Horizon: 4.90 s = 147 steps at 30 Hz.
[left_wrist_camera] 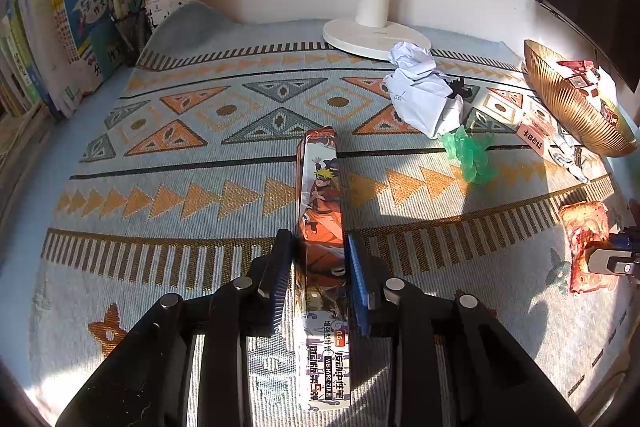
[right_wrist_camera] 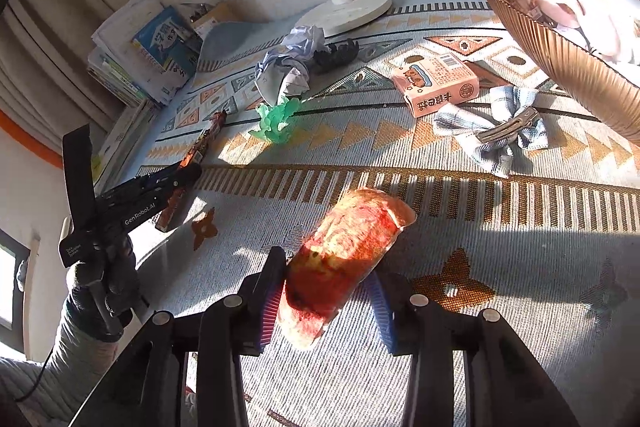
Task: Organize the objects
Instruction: 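Lift the snack box and snack bag off the rug toward the golden bowl, then lower both items into the golden bowl and open both grippers, then withdraw both grippers from the bowl back over the rug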
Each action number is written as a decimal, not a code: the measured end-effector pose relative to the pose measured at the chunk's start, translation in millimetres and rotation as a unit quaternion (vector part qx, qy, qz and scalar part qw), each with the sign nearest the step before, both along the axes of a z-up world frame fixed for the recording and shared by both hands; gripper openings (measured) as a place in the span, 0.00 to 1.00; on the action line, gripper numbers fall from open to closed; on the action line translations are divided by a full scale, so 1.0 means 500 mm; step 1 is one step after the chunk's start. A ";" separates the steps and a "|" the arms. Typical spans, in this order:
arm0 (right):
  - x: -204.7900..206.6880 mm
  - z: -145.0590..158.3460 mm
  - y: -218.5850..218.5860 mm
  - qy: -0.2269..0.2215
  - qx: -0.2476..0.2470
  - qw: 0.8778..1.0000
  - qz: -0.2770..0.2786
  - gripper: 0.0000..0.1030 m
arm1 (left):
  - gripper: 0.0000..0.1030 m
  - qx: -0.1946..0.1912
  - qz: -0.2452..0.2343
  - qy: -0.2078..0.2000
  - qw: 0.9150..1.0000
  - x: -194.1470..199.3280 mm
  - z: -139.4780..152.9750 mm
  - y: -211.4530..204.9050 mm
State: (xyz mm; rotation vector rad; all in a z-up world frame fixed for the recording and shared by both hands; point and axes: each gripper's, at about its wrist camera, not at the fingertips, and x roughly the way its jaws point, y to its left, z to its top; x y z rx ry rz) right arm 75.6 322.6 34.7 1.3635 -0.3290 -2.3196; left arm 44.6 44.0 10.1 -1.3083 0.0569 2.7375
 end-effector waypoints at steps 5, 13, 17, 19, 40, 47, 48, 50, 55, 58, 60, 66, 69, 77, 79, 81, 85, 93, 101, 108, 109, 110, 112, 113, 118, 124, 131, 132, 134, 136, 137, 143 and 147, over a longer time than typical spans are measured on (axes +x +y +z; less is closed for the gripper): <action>0.008 0.002 0.017 0.003 0.003 1.000 -0.018 0.46 | 0.24 0.000 0.000 0.000 1.000 0.000 0.000 0.001; 0.021 0.010 0.052 0.012 0.016 0.998 -0.056 0.56 | 0.25 -0.001 0.000 0.000 1.000 0.001 -0.001 0.001; 0.039 0.022 0.076 0.018 -0.015 0.997 -0.072 0.62 | 0.25 0.000 -0.001 0.000 1.000 0.000 -0.001 -0.002; 0.048 0.024 0.075 0.019 -0.027 0.997 -0.077 0.66 | 0.25 0.000 -0.001 0.000 1.000 0.000 -0.001 -0.002; 0.042 0.008 -0.022 0.001 0.041 0.991 -0.131 0.73 | 0.16 0.003 -0.013 0.010 1.000 0.013 0.004 0.005; 0.038 0.013 -0.110 0.064 0.182 0.972 -0.134 0.36 | 0.14 0.020 -0.031 0.013 0.999 0.020 0.016 0.008; 0.042 0.021 -0.101 0.068 0.155 0.977 -0.127 0.34 | 0.14 0.031 -0.030 0.013 0.999 0.022 0.020 0.005; 0.048 0.041 -0.073 0.075 0.106 0.983 -0.127 0.34 | 0.14 0.058 -0.035 0.016 0.998 0.027 0.037 0.001; 0.050 0.138 0.016 0.122 0.082 0.972 -0.182 0.34 | 0.14 0.074 -0.059 0.045 0.994 0.023 0.111 0.039; 0.040 0.213 0.101 0.159 0.083 0.955 -0.238 0.34 | 0.14 0.086 -0.100 0.067 0.989 0.000 0.174 0.100; 0.022 0.258 0.165 0.168 0.082 0.940 -0.284 0.34 | 0.14 0.094 -0.132 0.082 0.983 -0.027 0.222 0.159; -0.084 0.303 0.312 0.142 0.049 0.922 -0.357 0.34 | 0.14 0.122 -0.217 0.110 0.962 -0.140 0.322 0.370; -0.129 0.285 0.337 0.133 0.063 0.917 -0.371 0.34 | 0.14 0.138 -0.234 0.099 0.957 -0.204 0.321 0.458; -0.158 0.260 0.342 0.145 0.115 0.913 -0.364 0.59 | 0.33 0.148 -0.249 0.083 0.954 -0.292 0.260 0.554; -0.134 0.262 0.332 0.161 0.115 0.913 -0.357 0.66 | 0.35 0.138 -0.250 0.087 0.955 -0.283 0.253 0.549; -0.113 0.263 0.318 0.164 0.110 0.917 -0.345 0.66 | 0.36 0.145 -0.253 0.078 0.953 -0.272 0.250 0.529; -0.069 0.266 0.266 0.176 0.083 0.937 -0.290 0.66 | 0.40 0.155 -0.229 0.075 0.958 -0.241 0.248 0.460; 0.027 0.272 0.091 0.239 0.040 0.955 -0.169 0.87 | 0.49 0.165 -0.124 0.112 0.972 -0.097 0.238 0.188; 0.003 0.137 -0.074 0.185 0.054 0.977 -0.095 0.88 | 0.88 0.091 0.045 0.135 0.986 0.006 0.164 -0.055; -0.044 0.051 -0.056 0.123 0.063 0.981 -0.137 0.88 | 0.88 0.051 0.126 0.093 0.986 -0.008 0.052 -0.144; -0.043 0.052 -0.050 0.126 0.060 0.980 -0.143 0.88 | 0.88 0.055 0.132 0.087 0.986 -0.011 0.037 -0.149; -0.042 0.053 -0.047 0.129 0.058 0.979 -0.147 0.88 | 0.88 0.060 0.138 0.073 0.986 -0.014 0.023 -0.150; -0.038 0.053 -0.050 0.132 0.063 0.978 -0.149 0.88 | 0.88 0.067 0.126 0.061 0.988 -0.019 0.020 -0.145; -0.038 0.053 -0.055 0.134 0.070 0.977 -0.148 0.88 | 0.88 0.061 0.127 0.069 0.988 -0.017 0.022 -0.142; -0.031 0.056 -0.089 0.148 0.109 0.975 -0.127 0.88 | 0.88 0.049 0.113 0.067 0.990 -0.014 0.020 -0.124; -0.030 0.053 -0.109 0.152 0.136 0.972 -0.117 0.88 | 0.88 0.075 0.120 0.052 0.989 -0.021 0.013 -0.140; -0.031 0.053 -0.098 0.147 0.121 0.974 -0.121 0.88 | 0.88 0.078 0.124 0.046 0.988 -0.023 0.011 -0.139; -0.031 0.054 -0.096 0.148 0.117 0.975 -0.121 0.88 | 0.88 0.075 0.124 0.046 0.988 -0.023 0.011 -0.137; -0.028 0.057 -0.087 0.149 0.103 0.976 -0.124 0.88 | 0.88 0.069 0.125 0.047 0.989 -0.023 0.011 -0.133; -0.027 0.059 -0.077 0.147 0.088 0.977 -0.127 0.88 | 0.88 0.062 0.125 0.047 0.989 -0.023 0.012 -0.129; -0.027 0.060 -0.072 0.145 0.079 0.978 -0.127 0.88 | 0.88 0.059 0.122 0.045 0.990 -0.024 0.012 -0.126; -0.033 0.058 -0.064 0.134 0.059 0.981 -0.126 0.88 | 0.88 0.062 0.083 0.032 0.994 -0.034 0.024 -0.094; -0.036 0.056 -0.071 0.129 0.070 0.981 -0.128 0.88 | 0.88 0.098 0.040 0.017 0.994 -0.072 0.041 -0.057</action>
